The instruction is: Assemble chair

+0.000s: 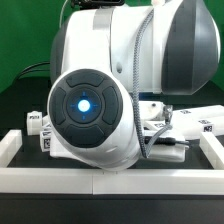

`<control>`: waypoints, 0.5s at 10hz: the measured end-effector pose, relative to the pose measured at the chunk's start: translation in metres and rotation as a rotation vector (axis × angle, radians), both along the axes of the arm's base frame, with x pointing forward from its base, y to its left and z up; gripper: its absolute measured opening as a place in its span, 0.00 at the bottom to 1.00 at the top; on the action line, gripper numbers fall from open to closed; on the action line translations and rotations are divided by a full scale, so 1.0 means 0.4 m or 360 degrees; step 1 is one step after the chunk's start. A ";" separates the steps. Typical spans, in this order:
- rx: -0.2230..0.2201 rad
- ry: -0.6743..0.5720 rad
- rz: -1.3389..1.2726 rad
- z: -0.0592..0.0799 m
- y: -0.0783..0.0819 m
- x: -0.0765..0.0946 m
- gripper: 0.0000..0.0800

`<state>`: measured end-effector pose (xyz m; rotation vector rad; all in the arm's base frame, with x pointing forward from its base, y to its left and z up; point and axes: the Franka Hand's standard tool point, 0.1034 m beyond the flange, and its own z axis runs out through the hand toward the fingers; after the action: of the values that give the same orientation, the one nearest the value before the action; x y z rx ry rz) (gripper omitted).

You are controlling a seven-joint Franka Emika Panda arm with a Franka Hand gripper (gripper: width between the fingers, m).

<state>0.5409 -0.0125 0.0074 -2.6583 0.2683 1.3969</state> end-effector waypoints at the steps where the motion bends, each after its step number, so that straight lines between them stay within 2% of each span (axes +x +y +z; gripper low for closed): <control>1: -0.0001 -0.0020 -0.0002 0.014 -0.002 0.009 0.14; 2: 0.0005 -0.0021 -0.0002 0.049 -0.004 0.015 0.14; 3: 0.0002 -0.0151 0.0012 0.086 -0.006 0.052 0.14; 4: 0.0009 -0.0285 0.0035 0.161 -0.003 0.061 0.14; 5: 0.0017 -0.0315 0.0030 0.233 0.001 0.037 0.14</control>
Offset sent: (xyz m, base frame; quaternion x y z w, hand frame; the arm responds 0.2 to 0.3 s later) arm -0.0143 -0.0065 0.0808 -0.0276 0.1318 -0.0256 0.9906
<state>0.5557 -0.0121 0.1005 -2.7699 0.2147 1.1243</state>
